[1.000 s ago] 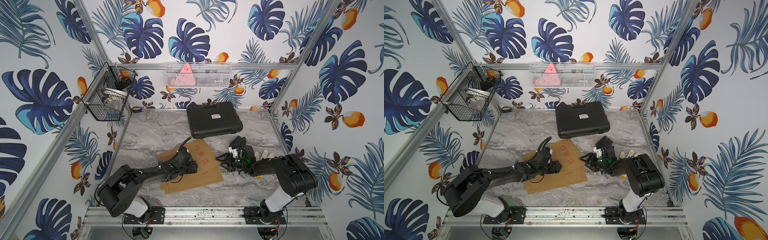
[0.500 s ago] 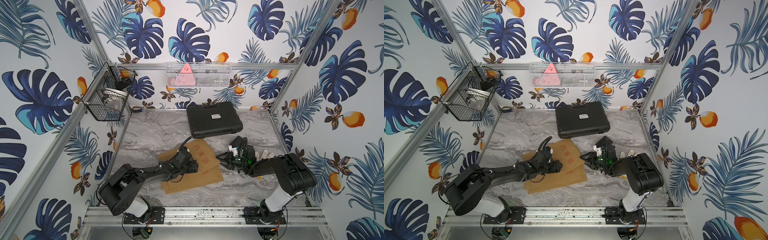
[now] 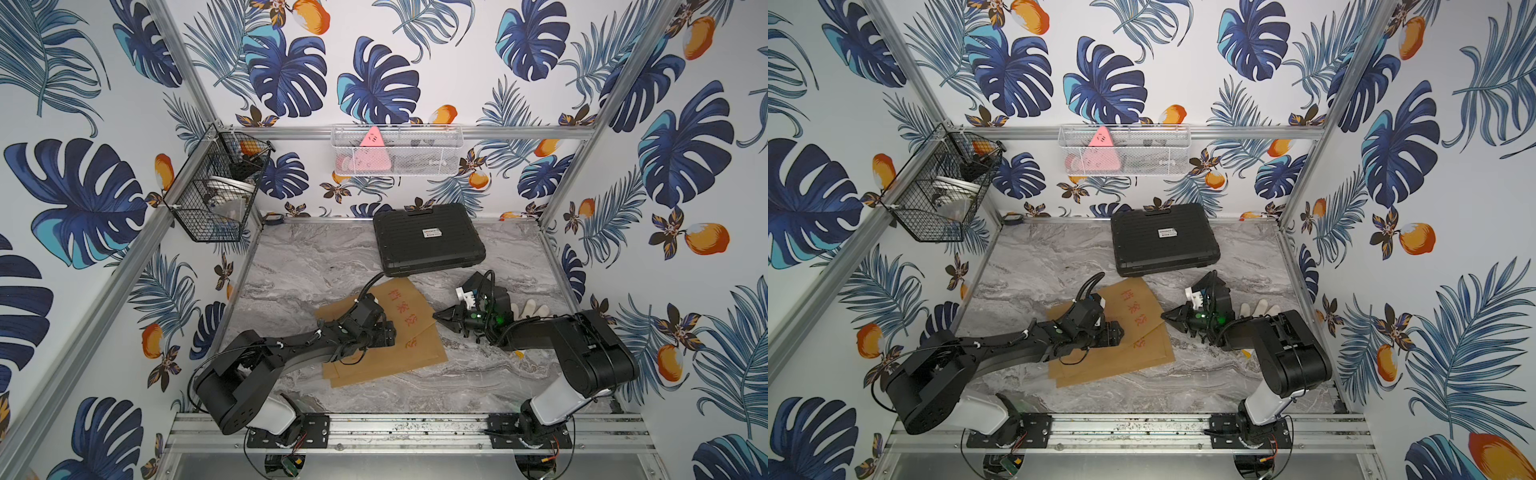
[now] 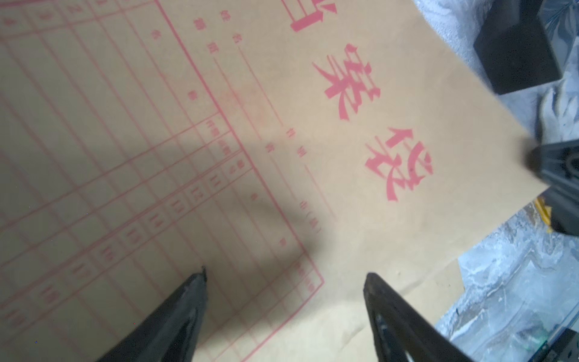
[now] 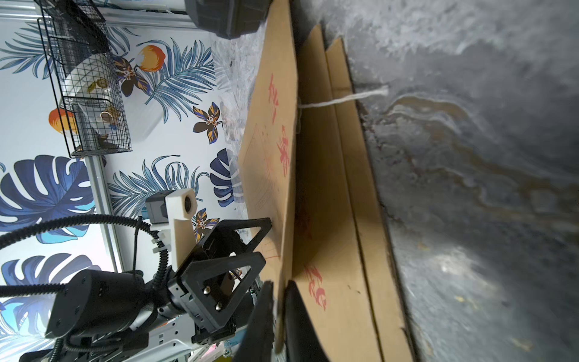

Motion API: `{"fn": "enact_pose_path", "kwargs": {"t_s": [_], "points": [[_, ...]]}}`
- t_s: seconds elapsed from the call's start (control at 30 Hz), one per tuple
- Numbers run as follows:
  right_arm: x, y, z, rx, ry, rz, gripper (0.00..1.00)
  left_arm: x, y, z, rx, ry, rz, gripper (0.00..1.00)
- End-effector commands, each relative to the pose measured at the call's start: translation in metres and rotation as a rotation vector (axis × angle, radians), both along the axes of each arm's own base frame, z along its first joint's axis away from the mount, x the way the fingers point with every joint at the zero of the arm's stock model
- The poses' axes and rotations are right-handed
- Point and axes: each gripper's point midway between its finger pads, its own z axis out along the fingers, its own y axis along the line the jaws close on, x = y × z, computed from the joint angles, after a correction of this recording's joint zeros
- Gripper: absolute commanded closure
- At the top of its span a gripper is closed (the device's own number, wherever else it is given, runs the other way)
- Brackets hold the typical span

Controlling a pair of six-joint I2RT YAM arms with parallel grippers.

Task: Open the file bag
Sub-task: Pick up the file bag from the file bag.

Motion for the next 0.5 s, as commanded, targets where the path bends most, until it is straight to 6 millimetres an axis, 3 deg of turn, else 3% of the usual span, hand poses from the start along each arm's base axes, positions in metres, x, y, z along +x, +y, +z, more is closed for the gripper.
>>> {"fn": "enact_pose_path", "kwargs": {"t_s": [0.0, 0.17, 0.33, 0.47], "points": [[-0.002, -0.001, 0.011, -0.032, -0.020, 0.013, 1.00, 0.002, 0.009, 0.029, 0.072, -0.080, -0.005, 0.10], [0.002, 0.000, 0.059, -0.032, -0.089, -0.005, 1.00, -0.005, 0.004, 0.087, 0.205, -0.261, -0.085, 0.04], [0.002, 0.002, 0.114, -0.108, -0.165, -0.062, 1.00, -0.035, -0.014, 0.110, 0.312, -0.360, -0.204, 0.04], [0.001, 0.001, 0.140, -0.134, -0.173, -0.107, 1.00, -0.056, -0.027, 0.125, 0.424, -0.433, -0.279, 0.04]]}}
